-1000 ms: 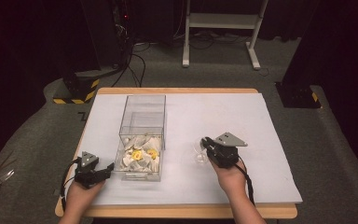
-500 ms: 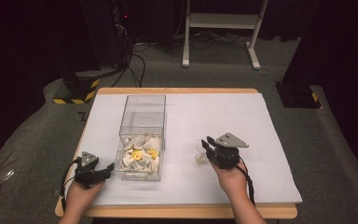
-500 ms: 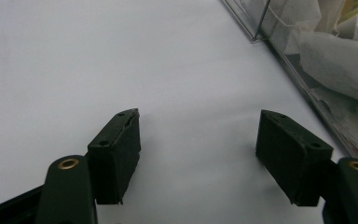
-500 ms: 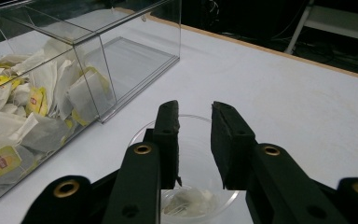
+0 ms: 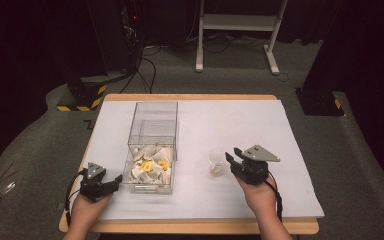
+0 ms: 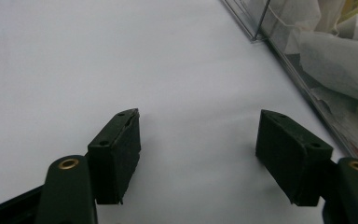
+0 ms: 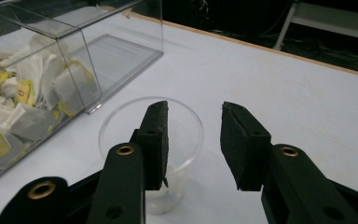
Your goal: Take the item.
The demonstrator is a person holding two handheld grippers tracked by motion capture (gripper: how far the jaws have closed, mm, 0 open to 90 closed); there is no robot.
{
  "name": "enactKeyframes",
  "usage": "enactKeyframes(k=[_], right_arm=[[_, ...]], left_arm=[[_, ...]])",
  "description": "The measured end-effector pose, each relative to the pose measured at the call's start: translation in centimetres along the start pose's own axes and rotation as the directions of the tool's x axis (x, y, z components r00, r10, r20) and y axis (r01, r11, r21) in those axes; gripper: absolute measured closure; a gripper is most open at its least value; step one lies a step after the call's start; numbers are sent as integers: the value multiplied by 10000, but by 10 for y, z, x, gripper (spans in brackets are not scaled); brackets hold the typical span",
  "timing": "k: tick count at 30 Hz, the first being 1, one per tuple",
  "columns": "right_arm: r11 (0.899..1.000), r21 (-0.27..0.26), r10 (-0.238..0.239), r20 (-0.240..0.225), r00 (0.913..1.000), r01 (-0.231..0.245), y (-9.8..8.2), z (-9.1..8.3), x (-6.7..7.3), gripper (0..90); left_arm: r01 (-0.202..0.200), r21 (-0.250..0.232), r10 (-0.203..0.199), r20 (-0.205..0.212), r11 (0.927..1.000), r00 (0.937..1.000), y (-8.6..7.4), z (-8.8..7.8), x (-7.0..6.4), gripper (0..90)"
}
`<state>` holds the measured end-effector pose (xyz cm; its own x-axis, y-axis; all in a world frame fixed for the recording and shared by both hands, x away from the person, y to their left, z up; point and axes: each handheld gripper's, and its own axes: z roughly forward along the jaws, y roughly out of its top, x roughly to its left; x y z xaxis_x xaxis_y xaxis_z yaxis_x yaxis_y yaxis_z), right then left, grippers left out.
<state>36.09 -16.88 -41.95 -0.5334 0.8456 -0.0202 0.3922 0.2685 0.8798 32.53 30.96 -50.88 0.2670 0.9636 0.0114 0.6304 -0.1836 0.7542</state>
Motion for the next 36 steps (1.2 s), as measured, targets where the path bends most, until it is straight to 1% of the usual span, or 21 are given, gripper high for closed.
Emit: enactKeyframes(k=[4, 7, 8, 17, 21, 26, 28, 29, 31, 33, 35, 36], right_arm=[[9999, 94, 136, 209, 9997, -138, -10, -4, -8, 595], [9993, 181, 319, 365, 9988, -326, -21, -6, -14, 593], [9989, 244, 402, 410, 9983, -412, -24, -6, -16, 593], [9948, 775, 592, 822, 9949, -657, -54, -3, -28, 586], [9920, 1042, 610, 1008, 9930, -715, -64, -1, -31, 578], [9889, 1318, 522, 1194, 9915, -680, -77, 0, -33, 575], [9866, 1465, 539, 1243, 9908, -720, -81, 1, -34, 571], [9861, 1554, 385, 1273, 9911, -583, -82, 2, -34, 568], [9831, 1738, 351, 1312, 9907, -578, -85, 4, -34, 565], [9777, 1997, 392, 1289, 9909, -647, -88, 7, -34, 562], [9727, 2251, 267, 1324, 9908, -563, -89, 10, -34, 555], [9731, 2243, 211, 1396, 9900, -523, -89, 10, -33, 551]], left_arm=[[19, -4, -19, -3, 10000, 10000, 0, 0, 0, 310], [7, 6, -7, 3, 10000, 10000, 0, 0, 0, 310], [-5, 19, 5, -2, 10000, 10000, 0, 0, 0, 310], [30, 6, -30, 8, 10000, 10000, 0, 0, 0, 311], [34, 5, -34, 6, 10000, 10000, 0, 0, 0, 311], [88, -11, -88, 17, 10000, 10000, 0, 0, 0, 312], [30, 20, -30, 5, 10000, 10000, 0, 0, 0, 312], [31, 23, -31, 8, 10000, 10000, 0, 0, 0, 312], [29, 26, -29, 6, 10000, 10000, 0, 0, 0, 312], [28, 29, -28, 0, 10000, 10000, 0, -1, -1, 313], [1, 26, -1, -3, 10000, 10000, 0, -1, -1, 314], [-24, 31, 24, 5, 10000, 10000, 0, -1, -1, 315]])
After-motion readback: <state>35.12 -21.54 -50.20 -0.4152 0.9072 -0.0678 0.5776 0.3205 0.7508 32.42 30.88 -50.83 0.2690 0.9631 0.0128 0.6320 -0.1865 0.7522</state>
